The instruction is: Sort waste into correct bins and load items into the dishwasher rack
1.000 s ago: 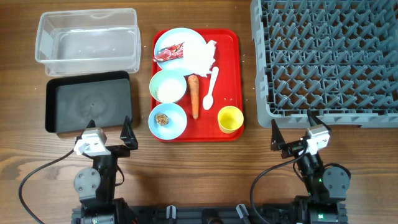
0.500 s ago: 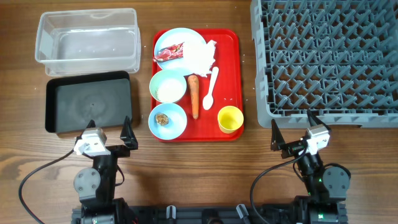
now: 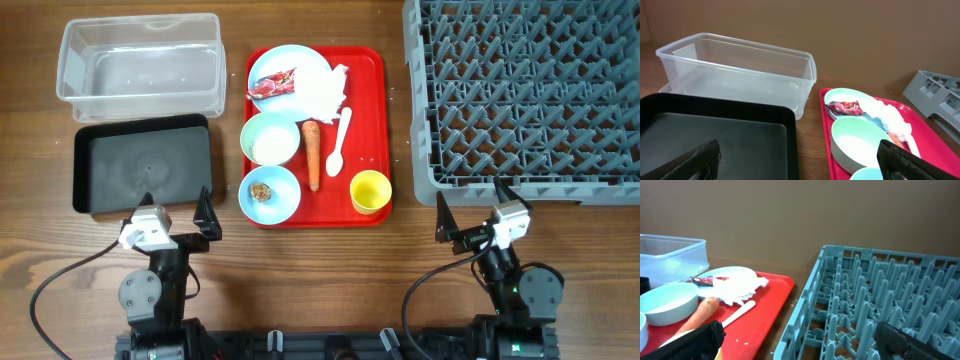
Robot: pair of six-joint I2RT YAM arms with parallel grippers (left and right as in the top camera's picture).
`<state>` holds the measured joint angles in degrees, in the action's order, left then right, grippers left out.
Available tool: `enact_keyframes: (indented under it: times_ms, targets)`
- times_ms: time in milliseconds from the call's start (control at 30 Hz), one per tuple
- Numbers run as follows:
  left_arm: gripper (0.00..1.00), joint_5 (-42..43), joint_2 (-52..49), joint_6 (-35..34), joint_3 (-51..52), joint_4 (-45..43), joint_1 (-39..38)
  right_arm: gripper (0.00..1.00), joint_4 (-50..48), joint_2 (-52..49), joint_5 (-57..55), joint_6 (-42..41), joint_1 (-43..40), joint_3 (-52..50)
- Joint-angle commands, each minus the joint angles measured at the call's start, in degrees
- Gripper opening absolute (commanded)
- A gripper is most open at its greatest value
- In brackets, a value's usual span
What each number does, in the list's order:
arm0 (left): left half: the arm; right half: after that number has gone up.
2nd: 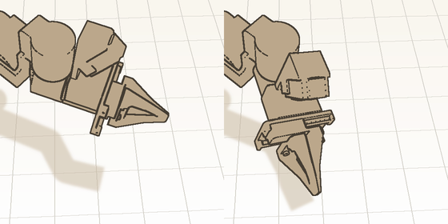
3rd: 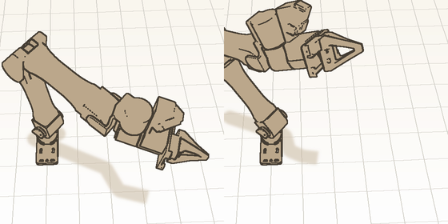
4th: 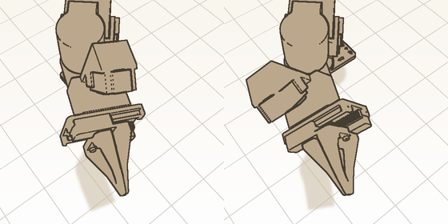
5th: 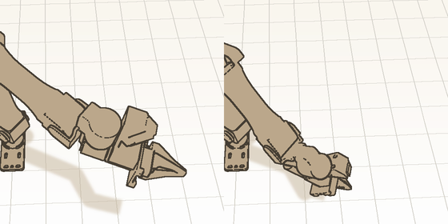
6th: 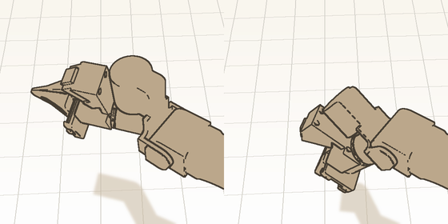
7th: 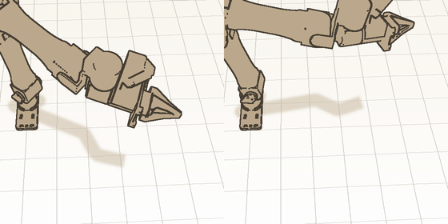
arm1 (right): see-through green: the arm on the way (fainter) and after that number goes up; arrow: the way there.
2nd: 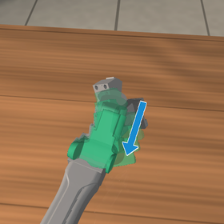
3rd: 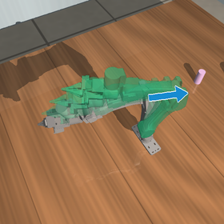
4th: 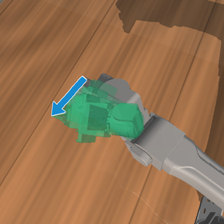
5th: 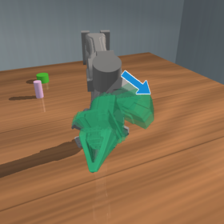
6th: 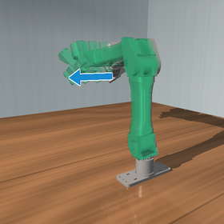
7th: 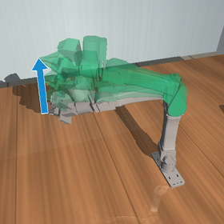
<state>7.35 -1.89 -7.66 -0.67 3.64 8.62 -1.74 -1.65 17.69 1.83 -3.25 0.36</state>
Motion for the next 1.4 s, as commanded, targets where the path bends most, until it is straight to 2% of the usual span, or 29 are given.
enact_keyframes:
  times_ms: [0, 67, 133, 267, 367, 467, 567, 600, 667, 800, 900, 1033, 1133, 1233, 1367]
  targets:
    - [1.00, 0.7, -0.1, -0.5, 0.3, 0.0, -0.3, 1.00, 0.3, 0.3, -1.8, 2.0, 0.2, -0.1]
    - [1.00, 0.8, -0.1, -0.5, 0.3, 0.0, -0.3, 1.00, -1.1, 0.3, -3.5, 5.7, 0.2, -0.1]
    - [1.00, 2.6, -0.1, -0.6, 0.3, -0.2, -0.3, 1.00, -4.2, 0.3, -2.6, 5.5, 0.2, -0.1]
    - [1.00, 13.6, -0.1, -0.5, -0.7, -3.5, -0.3, 1.00, -11.5, 0.3, -1.9, 5.6, 0.2, 1.3]
    - [1.00, 16.9, -0.2, -0.5, -6.1, -1.8, -0.3, 1.00, -10.3, -0.1, 1.0, 3.8, 0.2, 7.3]
    - [1.00, 16.9, -2.3, -0.5, -13.8, 2.5, -0.3, 1.00, -5.3, -2.6, 3.0, 3.6, 0.2, 15.3]
    - [1.00, 16.9, -9.0, -0.5, -23.7, 10.2, -0.3, 1.00, 2.3, -8.6, 3.5, 4.2, 0.2, 27.0]
    - [1.00, 17.4, -14.8, -0.5, -30.0, 15.4, -0.3, 1.00, 6.7, -13.2, 4.7, 4.2, 0.2, 33.7]
    - [1.00, 18.8, -20.5, -0.3, -35.7, 19.7, -0.3, 1.00, 11.1, -17.6, 5.8, 4.2, 0.2, 39.2]
    - [1.00, 20.8, -33.3, -0.3, -46.3, 26.9, -0.3, 1.00, 19.7, -28.2, 9.1, 5.9, 0.2, 50.4]
    - [1.00, 21.8, -44.4, -0.3, -53.8, 31.4, -3.1, 1.00, 28.9, -38.3, 12.5, 6.2, 0.2, 60.5]
    - [1.00, 19.8, -54.6, -0.3, -59.9, 32.7, -10.1, 1.00, 39.9, -49.6, 13.9, 6.4, 0.2, 70.0]
    - [1.00, 12.3, -62.5, -0.3, -65.5, 35.1, -16.8, 1.00, 47.6, -58.0, 13.9, 7.3, 0.2, 75.7]
    - [1.00, 6.4, -70.7, -0.3, -69.8, 36.1, -23.2, 1.00, 50.5, -64.6, 14.2, 7.0, 0.2, 78.2]
    - [1.00, 5.0, -77.7, -0.1, -70.8, 33.0, -28.0, 1.00, 51.3, -69.9, 14.4, 3.5, 0.2, 78.2]
